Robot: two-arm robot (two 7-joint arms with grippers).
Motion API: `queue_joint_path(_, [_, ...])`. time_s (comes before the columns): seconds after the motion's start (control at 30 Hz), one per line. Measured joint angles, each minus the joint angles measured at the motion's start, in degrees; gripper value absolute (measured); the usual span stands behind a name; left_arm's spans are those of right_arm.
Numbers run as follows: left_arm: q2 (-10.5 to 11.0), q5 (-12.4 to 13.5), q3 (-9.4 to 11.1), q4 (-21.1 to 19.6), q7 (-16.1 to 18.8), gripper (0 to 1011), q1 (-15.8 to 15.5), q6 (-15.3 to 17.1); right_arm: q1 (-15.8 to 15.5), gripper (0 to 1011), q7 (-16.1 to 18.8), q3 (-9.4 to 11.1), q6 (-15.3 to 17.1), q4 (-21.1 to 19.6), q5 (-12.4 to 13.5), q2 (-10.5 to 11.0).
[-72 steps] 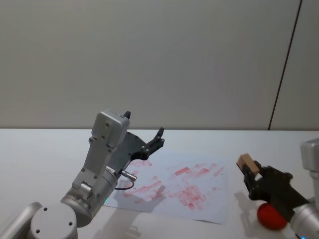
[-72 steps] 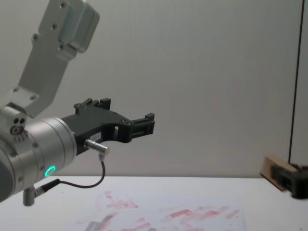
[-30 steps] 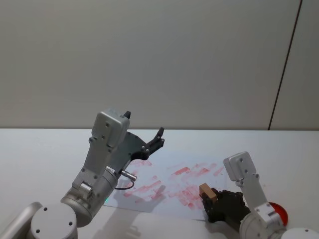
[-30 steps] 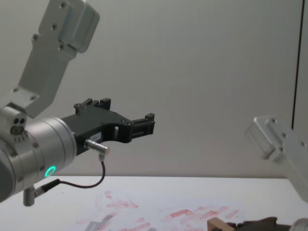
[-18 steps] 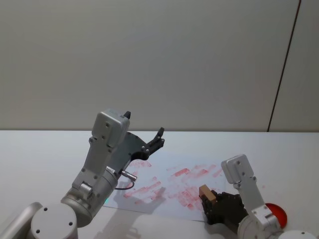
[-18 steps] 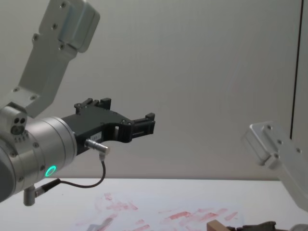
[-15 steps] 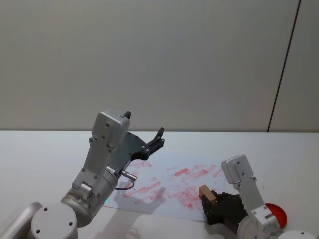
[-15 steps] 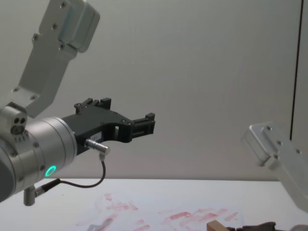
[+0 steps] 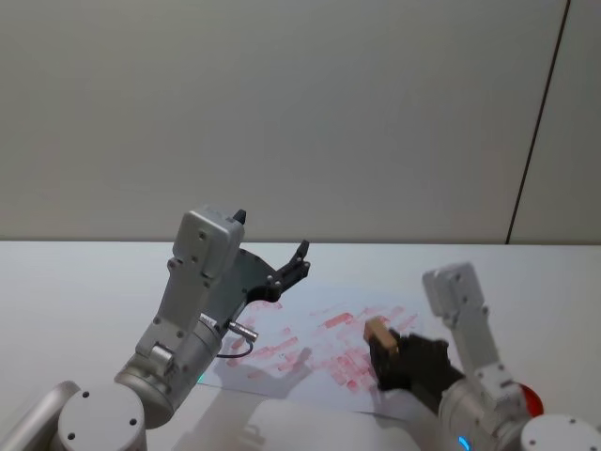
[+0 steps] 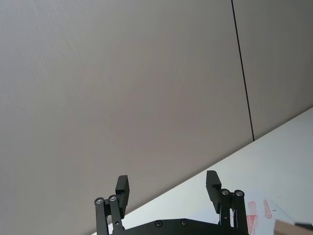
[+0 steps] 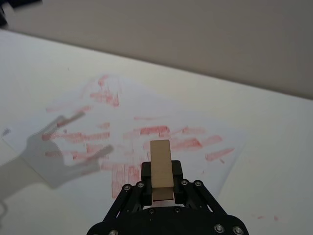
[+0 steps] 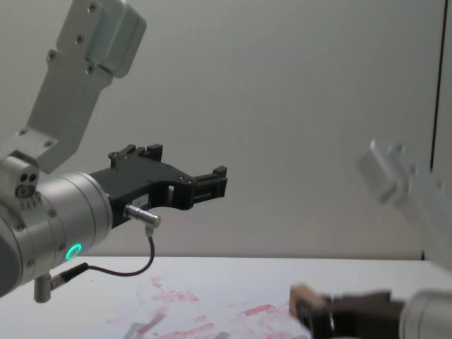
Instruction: Use the one hand to pick up the stamp and affix it onto the A4 paper.
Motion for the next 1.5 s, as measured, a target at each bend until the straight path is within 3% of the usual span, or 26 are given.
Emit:
queue_joint_path(0.33, [0.00,0.00,0.00,0.00,0.00,1002,0.00,0.00,0.14,220,-2.32,2.41,0.21,-6.83,5.20,0.62])
queue_joint_path(0.63, [0.00,0.00,0.00,0.00,0.00,1003,0.00,0.00,-3.20,219,-4.15,5.37,1.77,-12.89,8.96,4.46])
queue_joint_path(0.77, [0.00,0.00,0.00,0.00,0.00,1003,0.00,0.00,-6.22,219,-4.82,6.91,2.62,-15.64,10.34,7.32])
queue_joint_path(1.17, [0.00,0.00,0.00,0.00,0.00,1003,0.00,0.00,-12.96,219,-5.61,10.15,3.46,-19.87,12.34,13.48])
queue_joint_path(1.5, [0.00,0.00,0.00,0.00,0.00,1002,0.00,0.00,-15.61,219,-5.74,11.43,3.45,-20.38,12.20,15.95])
